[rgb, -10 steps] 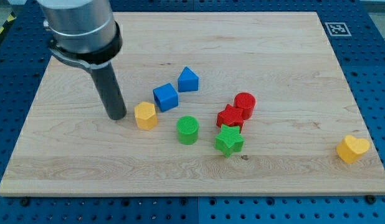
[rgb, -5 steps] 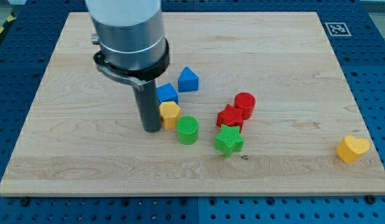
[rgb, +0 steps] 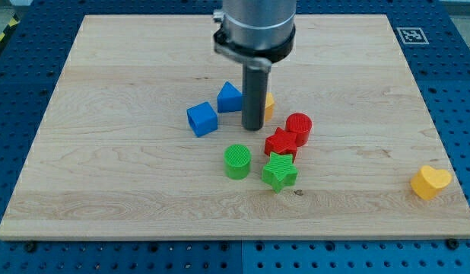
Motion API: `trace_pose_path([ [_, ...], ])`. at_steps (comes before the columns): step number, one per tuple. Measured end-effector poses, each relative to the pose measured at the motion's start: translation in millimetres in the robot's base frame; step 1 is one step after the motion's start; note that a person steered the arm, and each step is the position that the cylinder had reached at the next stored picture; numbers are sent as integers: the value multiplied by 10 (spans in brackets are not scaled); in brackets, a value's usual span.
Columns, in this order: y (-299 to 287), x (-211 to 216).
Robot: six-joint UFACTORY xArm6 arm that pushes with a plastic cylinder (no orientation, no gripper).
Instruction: Push yellow hexagon near blue triangle
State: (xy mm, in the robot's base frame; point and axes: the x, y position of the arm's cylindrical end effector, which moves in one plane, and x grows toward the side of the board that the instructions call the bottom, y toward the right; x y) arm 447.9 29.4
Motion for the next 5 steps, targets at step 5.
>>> trace_pose_path([
  [5,140,-714],
])
